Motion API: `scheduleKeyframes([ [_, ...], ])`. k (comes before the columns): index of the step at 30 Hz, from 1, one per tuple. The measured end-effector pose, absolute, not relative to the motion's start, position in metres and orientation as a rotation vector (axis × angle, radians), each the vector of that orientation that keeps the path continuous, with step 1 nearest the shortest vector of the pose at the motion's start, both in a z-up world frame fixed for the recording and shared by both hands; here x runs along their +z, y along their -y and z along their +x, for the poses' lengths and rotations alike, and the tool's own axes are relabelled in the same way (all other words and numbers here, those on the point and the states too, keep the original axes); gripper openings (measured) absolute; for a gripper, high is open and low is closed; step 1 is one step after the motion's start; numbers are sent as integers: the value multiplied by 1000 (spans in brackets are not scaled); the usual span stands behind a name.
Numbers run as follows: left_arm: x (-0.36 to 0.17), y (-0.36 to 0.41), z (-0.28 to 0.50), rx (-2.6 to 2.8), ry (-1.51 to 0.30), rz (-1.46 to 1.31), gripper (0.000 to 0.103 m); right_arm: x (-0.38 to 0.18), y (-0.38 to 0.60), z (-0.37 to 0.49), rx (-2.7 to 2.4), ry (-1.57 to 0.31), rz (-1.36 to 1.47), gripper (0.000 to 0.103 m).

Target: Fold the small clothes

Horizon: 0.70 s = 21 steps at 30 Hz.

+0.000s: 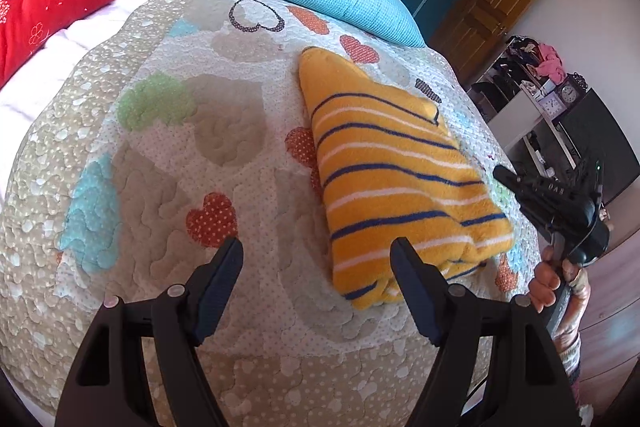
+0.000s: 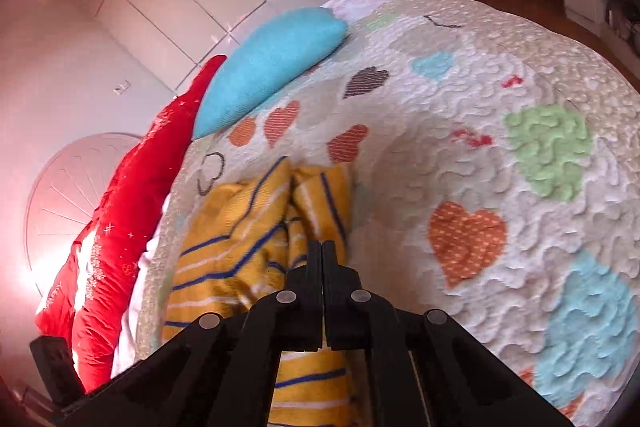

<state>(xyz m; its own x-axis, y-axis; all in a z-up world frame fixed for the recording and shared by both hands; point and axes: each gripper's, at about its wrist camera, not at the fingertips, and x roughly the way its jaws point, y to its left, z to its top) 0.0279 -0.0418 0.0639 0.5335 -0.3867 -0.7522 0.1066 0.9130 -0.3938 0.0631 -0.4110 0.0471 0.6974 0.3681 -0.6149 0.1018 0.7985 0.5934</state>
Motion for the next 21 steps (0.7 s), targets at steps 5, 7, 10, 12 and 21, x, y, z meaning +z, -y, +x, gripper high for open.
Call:
scheduleKeyframes([
  [5,70,71,58,-346,-935,-325,75,55,404,50,256,-789,635,4],
  [7,60,84,70,-389,-980,-362,75,56,400,49,286,-783,665,17],
  [10,32,112,76,-397,-1089,-287,75,52,392,58,349,-784,731,34],
  [12,19,122,71,-363,-1104,-223,75,48,382,68,368,-800,737,38],
  [21,15,105,66,-382,-1119,-322,78,13,328,121,414,-925,657,29],
])
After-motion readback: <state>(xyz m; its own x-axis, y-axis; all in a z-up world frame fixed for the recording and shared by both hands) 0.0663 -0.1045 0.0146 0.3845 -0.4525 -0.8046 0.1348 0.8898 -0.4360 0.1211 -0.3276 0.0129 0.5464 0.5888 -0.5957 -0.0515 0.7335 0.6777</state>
